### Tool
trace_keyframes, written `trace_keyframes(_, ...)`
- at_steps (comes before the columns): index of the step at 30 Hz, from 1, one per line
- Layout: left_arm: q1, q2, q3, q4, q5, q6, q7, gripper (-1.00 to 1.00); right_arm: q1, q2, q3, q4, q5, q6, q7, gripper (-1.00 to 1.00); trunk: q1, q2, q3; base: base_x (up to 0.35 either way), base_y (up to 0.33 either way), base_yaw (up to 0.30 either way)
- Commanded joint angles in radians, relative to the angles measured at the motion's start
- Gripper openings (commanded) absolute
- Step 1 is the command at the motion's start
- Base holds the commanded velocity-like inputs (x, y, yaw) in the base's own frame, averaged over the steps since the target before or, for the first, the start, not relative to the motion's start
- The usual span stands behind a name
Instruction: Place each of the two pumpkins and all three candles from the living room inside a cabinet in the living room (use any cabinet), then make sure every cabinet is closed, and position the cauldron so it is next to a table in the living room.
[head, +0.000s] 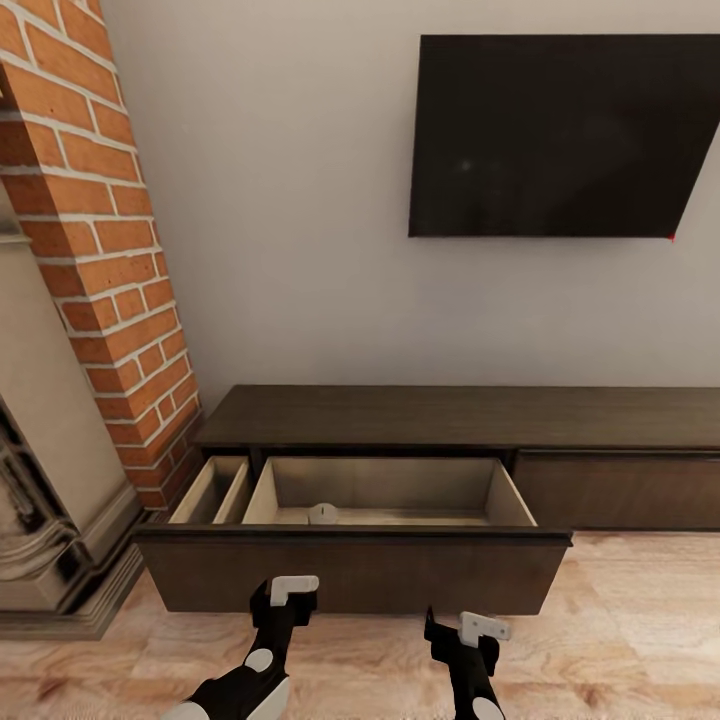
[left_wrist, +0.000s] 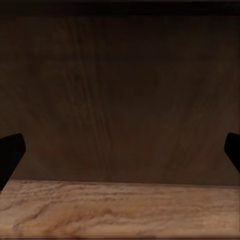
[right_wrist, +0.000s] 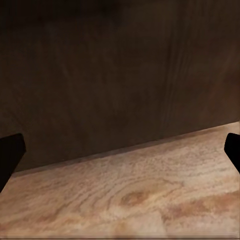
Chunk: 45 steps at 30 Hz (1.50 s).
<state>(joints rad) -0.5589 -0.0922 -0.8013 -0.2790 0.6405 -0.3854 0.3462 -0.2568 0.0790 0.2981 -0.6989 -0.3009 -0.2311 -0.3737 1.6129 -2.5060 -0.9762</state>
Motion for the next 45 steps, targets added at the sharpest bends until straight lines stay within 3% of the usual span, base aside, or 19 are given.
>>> trace_keyframes(1,-0.001,0.000,-0.009,0.000,0.005,-0.003,0.007,1.00,-0.001,-0.001,0.006,0.001,-0.010,-0.007,-0.005,1.00,0.000,-0.001,-0.005,0.000,0.000,0.000)
trace_keyframes(17,-0.001,0.000,-0.009,0.001,0.005,-0.003,0.007,1.00,-0.001,-0.001,0.006,0.001,-0.009,-0.007,-0.005,1.00,0.007,-0.004,-0.067,0.000,0.000,0.000)
trace_keyframes(45,-0.001,0.000,-0.009,0.003,0.004,-0.001,0.007,1.00,-0.001,-0.001,0.005,0.001,-0.010,-0.007,-0.005,1.00,0.007,-0.004,-0.067,0.059,0.000,0.000)
